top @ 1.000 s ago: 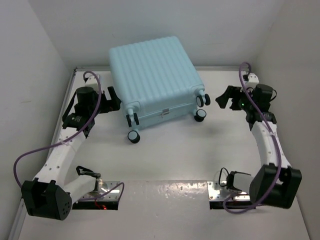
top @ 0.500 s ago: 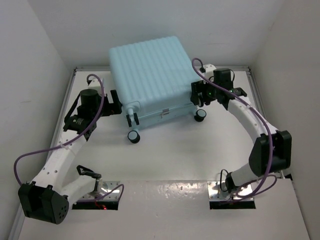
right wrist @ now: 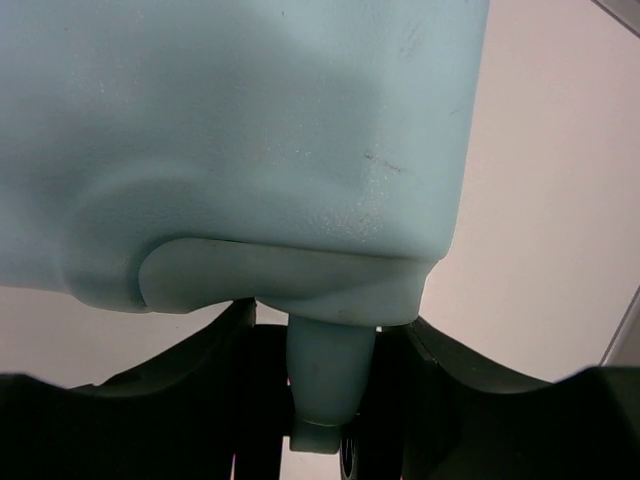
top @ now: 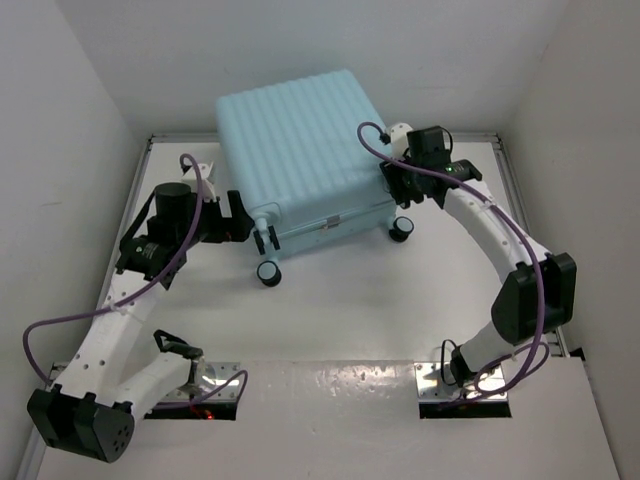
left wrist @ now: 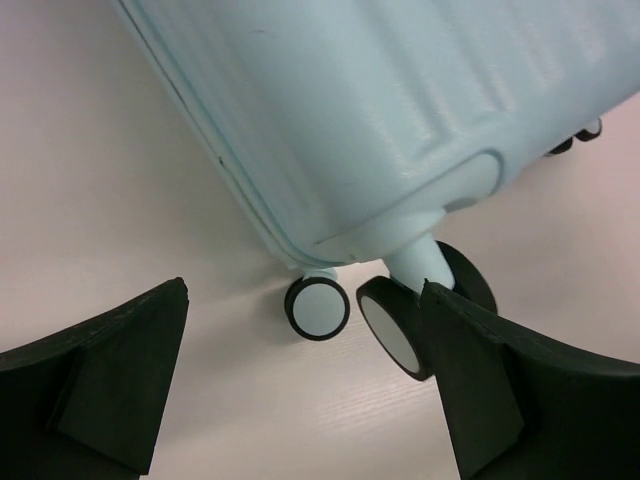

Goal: Pack the luggage

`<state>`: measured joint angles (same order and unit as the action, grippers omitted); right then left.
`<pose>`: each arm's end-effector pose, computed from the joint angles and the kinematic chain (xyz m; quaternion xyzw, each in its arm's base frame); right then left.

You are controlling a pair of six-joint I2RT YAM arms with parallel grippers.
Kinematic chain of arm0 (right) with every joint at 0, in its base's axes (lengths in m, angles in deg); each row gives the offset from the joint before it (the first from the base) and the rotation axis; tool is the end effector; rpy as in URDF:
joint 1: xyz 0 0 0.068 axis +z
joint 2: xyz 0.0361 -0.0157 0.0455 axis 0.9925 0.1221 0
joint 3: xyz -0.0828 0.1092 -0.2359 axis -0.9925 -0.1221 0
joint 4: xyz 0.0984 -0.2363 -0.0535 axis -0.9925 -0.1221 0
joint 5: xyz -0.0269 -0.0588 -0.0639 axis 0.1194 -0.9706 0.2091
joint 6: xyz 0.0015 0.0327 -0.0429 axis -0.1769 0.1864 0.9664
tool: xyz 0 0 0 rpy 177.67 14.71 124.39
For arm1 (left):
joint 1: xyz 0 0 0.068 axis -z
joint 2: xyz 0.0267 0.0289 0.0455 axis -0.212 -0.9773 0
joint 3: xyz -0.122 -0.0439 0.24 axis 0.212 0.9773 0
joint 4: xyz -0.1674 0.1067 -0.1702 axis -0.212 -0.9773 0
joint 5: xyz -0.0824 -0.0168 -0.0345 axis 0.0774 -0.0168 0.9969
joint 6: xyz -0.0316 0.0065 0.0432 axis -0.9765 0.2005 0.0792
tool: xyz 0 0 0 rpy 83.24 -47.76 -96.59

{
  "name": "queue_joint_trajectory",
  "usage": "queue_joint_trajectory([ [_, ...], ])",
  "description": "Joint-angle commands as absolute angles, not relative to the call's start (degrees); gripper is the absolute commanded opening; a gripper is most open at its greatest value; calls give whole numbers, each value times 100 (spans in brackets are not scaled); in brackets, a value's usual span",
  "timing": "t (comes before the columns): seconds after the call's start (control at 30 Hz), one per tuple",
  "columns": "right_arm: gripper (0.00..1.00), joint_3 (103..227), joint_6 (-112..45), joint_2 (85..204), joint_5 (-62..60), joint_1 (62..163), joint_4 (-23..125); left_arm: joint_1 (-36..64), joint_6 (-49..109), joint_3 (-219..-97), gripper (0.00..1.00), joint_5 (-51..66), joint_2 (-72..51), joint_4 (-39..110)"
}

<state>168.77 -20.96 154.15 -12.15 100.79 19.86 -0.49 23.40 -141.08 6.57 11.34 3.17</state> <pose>0.3390 0.1067 0.3125 -0.1763 0.9012 0.0145 0.3956 0.1993 -0.0459 0.3389 -0.0194 0.8601 -0.1849 0.4751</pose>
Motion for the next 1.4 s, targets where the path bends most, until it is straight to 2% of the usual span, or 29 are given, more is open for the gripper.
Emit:
queue_joint_trajectory([
  [0.0,0,17678,-1479,15165,-1230,10268,3382,24,2380,-14396,100,1027,1353,324],
  [0.17,0,16966,-1566,15630,-1117,9961,3866,296,2038,-14448,100,931,1230,324],
  [0.27,0,16730,-1918,15859,-897,9934,4015,639,1712,-14597,100,351,977,193],
  [0.4,1,16667,-2024,16079,-905,10039,4270,877,1536,-14598,100,33,870,60],
  [0.47,5,16841,-2147,16149,-905,10100,4131,1087,1396,-14598,100,-115,800,-45],
  [0.5,11,16860,-2182,16150,-905,10100,4112,1088,1334,-14598,100,-177,799,-45],
  [0.53,29,16886,-2191,16132,-905,10135,4086,1149,1282,-14598,100,-177,747,-45],
  [0.57,41,16887,-2217,16080,-766,10153,3999,1201,1177,-14650,100,-177,660,-98],
  [0.67,69,16869,-2348,15861,-616,10136,3814,1263,905,-14703,100,-177,501,-98],
  [0.7,75,16869,-2401,15686,-485,10144,3683,1264,825,-14755,100,-117,396,-98],
  [0.97,84,16720,-2876,14859,140,9969,3111,1395,349,-14949,100,684,150,-151],
  [1.13,85,16597,-2947,14568,378,9776,2908,1457,349,-14949,100,1176,17,209],
  [1.37,83,16501,-3219,14182,1017,9407,2644,1580,-72,-14826,100,966,-448,595],
])
